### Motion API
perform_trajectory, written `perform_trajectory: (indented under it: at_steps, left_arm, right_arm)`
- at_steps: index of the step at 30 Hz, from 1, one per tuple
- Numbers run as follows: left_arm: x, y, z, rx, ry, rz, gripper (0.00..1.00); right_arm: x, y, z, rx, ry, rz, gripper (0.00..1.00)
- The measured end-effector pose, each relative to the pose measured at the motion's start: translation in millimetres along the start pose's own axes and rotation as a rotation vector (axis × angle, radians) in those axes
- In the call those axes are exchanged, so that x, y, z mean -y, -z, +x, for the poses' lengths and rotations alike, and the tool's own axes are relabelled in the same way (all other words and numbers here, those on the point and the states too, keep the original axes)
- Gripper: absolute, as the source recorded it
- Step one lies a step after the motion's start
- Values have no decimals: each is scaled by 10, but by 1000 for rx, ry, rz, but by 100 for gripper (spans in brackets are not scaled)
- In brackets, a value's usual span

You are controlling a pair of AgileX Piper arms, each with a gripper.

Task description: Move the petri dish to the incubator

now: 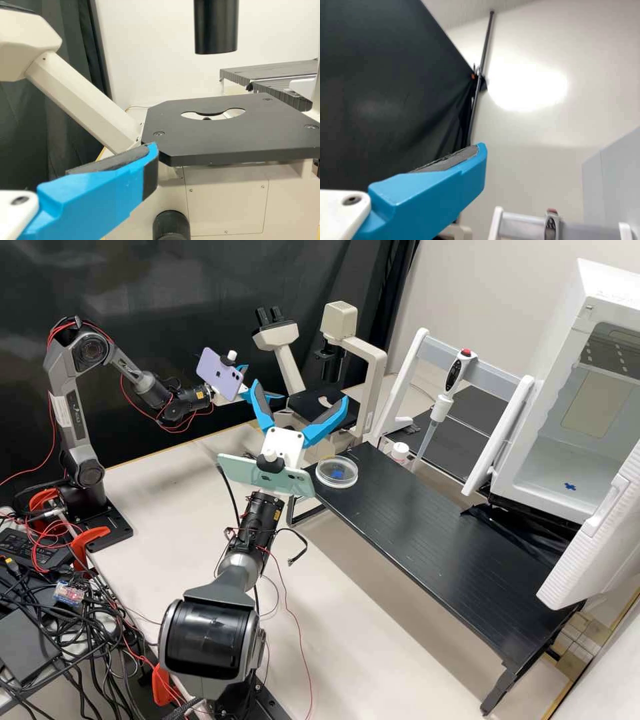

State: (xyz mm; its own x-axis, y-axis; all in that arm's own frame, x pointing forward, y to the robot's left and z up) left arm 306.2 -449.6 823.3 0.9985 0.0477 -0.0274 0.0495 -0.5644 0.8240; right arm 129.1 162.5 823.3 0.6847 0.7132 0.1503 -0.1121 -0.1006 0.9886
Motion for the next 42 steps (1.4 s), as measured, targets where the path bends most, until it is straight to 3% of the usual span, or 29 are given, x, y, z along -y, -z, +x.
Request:
perform_trajectory:
  at_steps: [7,13,20,33,42]
  left_arm:
    - [0,0,0,0,0,0,100]
    - [0,0,0,0,0,0,100]
    - [0,0,0,0,0,0,100]
    - [0,0,0,0,0,0,100]
    - [0,0,0,0,0,0,100]
  right_arm:
    - [255,-244,77,118,100,-32,100]
    - [528,-399,79,190,208,0,100]
    - [730,-522,50,243,289,-2,100]
    - [879,-918,2,409,335,-6,100]
    - [975,-1017,2,441,373,-7,100]
